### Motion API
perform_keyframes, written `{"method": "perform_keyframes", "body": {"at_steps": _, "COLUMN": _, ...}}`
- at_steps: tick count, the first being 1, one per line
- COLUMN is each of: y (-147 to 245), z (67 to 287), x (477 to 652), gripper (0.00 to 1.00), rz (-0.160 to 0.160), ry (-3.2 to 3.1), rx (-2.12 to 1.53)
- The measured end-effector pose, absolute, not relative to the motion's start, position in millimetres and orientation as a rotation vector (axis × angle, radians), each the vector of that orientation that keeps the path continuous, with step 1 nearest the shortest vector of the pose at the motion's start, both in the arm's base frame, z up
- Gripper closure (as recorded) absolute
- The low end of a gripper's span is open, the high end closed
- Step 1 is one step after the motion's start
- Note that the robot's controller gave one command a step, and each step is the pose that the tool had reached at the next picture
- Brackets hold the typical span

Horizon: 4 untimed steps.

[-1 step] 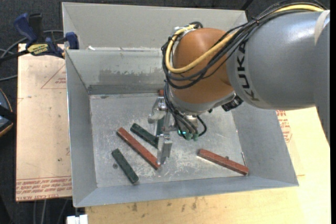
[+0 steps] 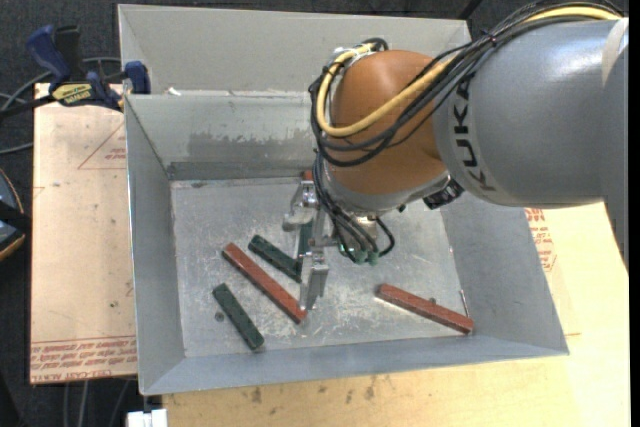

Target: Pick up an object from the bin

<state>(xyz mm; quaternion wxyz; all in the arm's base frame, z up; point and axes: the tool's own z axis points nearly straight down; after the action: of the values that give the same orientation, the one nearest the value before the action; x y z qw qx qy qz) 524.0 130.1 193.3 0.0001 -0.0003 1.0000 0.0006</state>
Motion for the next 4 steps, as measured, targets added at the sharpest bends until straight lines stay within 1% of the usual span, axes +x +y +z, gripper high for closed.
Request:
{"method": "perform_keyframes", "body": {"at_steps": 1, "y": 120.9, "z": 151.8, "x": 524.5, "gripper": 0.0, "rz": 0.005, "ry": 3.133, "rx": 0.052}}
{"method": "perform_keyframes", "body": {"at_steps": 2, "y": 110.0, "z": 83.2, "x": 527.3, "gripper": 1.0, "rz": 0.018, "ry": 3.097, "rx": -0.125}}
{"method": "perform_keyframes", "body": {"at_steps": 3, "y": 110.1, "z": 83.2, "x": 527.3, "gripper": 1.0, "rz": 0.018, "ry": 3.097, "rx": -0.125}}
{"method": "perform_keyframes", "body": {"at_steps": 4, "y": 112.4, "z": 108.1, "x": 525.3, "gripper": 1.0, "rz": 0.003, "ry": 3.136, "rx": -0.082}}
